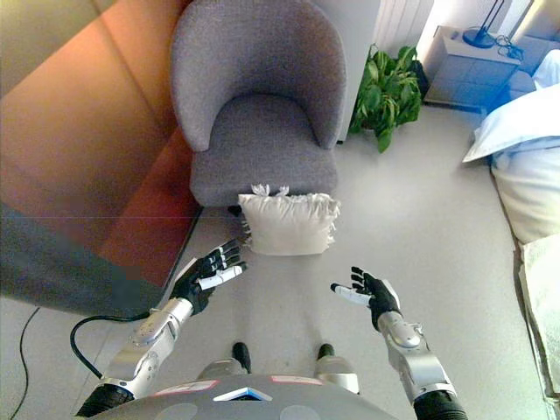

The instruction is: Pick up the pillow and put it on the sofa.

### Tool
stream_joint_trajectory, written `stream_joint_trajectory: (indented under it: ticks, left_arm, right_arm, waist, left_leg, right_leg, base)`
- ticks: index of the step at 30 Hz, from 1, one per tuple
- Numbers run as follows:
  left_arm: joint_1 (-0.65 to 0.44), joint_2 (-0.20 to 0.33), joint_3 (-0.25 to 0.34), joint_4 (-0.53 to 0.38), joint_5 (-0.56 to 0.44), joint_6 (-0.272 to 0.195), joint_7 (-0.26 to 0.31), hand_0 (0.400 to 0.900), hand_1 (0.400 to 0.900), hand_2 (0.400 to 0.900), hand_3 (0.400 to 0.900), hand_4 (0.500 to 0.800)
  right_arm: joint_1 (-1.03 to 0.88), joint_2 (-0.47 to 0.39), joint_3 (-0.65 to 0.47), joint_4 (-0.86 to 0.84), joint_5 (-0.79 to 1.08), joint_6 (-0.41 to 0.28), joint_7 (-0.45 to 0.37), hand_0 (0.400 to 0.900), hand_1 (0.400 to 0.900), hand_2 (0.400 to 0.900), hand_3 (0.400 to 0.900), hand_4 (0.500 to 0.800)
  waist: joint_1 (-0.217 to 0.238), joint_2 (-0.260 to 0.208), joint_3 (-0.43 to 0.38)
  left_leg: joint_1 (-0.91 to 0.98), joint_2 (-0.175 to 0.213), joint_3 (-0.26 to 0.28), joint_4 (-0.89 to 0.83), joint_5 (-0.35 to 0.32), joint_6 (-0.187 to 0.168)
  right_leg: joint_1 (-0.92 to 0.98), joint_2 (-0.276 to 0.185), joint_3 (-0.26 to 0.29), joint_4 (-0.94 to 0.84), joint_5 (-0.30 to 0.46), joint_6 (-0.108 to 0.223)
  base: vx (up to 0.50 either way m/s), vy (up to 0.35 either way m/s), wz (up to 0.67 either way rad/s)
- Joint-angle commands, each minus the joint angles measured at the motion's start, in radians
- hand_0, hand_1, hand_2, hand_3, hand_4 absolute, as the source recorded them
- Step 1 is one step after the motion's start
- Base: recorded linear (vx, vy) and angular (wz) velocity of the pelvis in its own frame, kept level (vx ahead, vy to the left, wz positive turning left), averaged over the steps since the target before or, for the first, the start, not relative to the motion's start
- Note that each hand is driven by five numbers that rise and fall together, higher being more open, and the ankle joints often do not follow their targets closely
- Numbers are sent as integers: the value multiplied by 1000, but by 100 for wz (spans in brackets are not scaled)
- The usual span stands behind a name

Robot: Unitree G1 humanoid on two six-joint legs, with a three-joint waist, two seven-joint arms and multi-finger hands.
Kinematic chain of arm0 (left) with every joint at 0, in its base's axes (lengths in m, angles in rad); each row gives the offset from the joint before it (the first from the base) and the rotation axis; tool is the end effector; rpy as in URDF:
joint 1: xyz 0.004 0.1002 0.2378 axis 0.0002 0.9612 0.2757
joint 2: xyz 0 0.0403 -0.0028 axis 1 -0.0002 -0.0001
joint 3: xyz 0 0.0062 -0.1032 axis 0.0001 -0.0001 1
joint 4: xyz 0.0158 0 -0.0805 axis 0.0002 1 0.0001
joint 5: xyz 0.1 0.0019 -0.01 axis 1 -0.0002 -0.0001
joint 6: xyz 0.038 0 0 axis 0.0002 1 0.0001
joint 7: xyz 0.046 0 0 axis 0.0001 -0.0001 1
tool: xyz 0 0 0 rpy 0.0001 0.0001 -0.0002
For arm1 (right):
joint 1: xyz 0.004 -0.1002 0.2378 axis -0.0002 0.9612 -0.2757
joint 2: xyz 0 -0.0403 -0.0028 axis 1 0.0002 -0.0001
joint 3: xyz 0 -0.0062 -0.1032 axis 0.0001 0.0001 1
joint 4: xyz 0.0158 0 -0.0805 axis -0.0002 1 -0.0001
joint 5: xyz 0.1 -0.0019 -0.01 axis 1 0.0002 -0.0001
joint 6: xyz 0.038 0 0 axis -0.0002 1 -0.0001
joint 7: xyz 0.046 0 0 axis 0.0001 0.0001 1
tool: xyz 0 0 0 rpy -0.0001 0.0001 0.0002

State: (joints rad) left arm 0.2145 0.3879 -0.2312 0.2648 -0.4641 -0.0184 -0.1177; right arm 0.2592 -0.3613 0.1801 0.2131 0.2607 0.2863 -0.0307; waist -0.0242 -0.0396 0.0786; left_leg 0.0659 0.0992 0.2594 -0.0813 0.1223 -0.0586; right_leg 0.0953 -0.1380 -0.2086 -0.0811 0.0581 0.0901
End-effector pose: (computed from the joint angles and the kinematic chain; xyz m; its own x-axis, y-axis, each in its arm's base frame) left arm 0.1314 0.2082 -0.0337 0.8586 -0.1683 -0.4843 0.1199 0.9843 -0.1295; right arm 0.1170 -0.2104 -0.0412 0.7012 -0.0378 -0.7120 -0.0500 0.9935 -0.1019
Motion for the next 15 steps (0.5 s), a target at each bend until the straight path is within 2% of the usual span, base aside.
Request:
stream_joint_trajectory:
  ticks: [1,6,15]
  left_arm:
    - [-61,7,60,-58,8,-85,-14,900,900,900,900,800]
    - [-73,17,51,-64,15,-85,-31,900,900,900,900,800]
    - [-75,23,54,-54,35,-85,-26,900,900,900,900,800]
  right_arm:
    - [-56,-23,-21,-83,-36,-46,-3,900,900,900,900,800]
    - [-60,-23,-20,-79,-27,-54,-9,900,900,900,900,800]
    - [-60,-9,-10,-78,-21,-57,-15,900,900,900,900,800]
  waist:
    - [-8,-13,-38]
    - [-13,-6,-42]
    - [-16,1,-45]
  left_leg:
    - [15,-5,-17,76,-134,26]
    - [22,-5,-15,53,-124,26]
    - [29,-7,-4,46,-125,26]
  right_leg:
    - [-27,-18,-3,31,16,15]
    - [-29,-17,-8,34,15,17]
    - [-24,-21,-17,33,14,19]
  base:
    - [0,0,0]
    - [-4,1,3]
    - [-1,0,0]
